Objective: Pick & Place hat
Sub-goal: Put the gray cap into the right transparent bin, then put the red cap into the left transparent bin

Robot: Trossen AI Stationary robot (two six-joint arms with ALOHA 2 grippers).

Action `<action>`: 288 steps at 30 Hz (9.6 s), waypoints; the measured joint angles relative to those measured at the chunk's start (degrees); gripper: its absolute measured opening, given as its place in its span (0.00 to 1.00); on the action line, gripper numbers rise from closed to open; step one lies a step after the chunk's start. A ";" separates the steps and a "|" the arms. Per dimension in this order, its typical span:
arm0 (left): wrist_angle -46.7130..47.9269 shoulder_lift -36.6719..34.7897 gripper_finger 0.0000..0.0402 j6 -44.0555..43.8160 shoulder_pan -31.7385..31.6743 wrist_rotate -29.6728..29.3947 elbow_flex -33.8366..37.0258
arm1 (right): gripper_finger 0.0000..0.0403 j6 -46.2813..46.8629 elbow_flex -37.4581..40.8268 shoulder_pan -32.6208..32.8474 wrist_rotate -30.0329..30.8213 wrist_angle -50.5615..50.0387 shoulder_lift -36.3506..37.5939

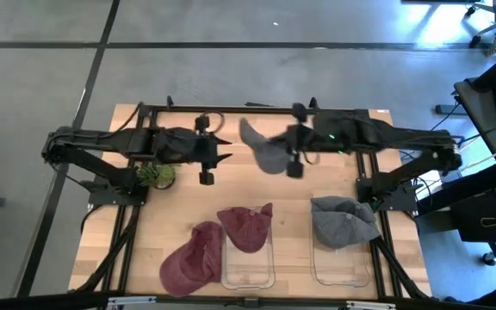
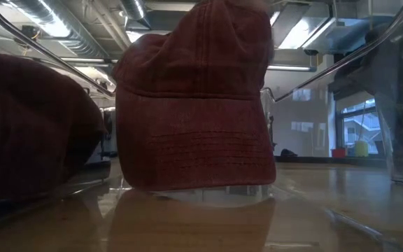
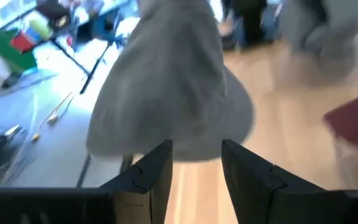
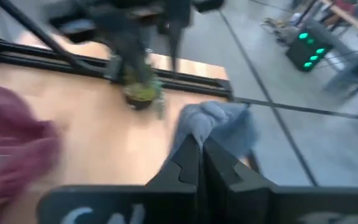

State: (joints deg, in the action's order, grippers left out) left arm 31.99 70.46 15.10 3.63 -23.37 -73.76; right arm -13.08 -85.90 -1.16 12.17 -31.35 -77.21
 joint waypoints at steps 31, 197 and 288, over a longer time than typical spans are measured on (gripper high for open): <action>-34.37 -14.72 0.32 -6.81 -11.54 3.79 31.23 | 0.00 52.09 0.20 55.99 32.84 -19.11 11.85; -17.33 9.95 0.28 -5.48 29.06 21.06 31.21 | 0.59 9.58 7.11 3.94 1.17 -2.74 2.25; 0.67 6.41 0.09 -27.56 34.82 15.23 17.17 | 0.59 21.90 7.07 3.98 -0.35 -3.24 2.27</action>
State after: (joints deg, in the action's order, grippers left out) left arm 32.66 76.88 -12.46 38.45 -8.14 -56.59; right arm 8.82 -78.83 2.82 11.82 -34.59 -74.94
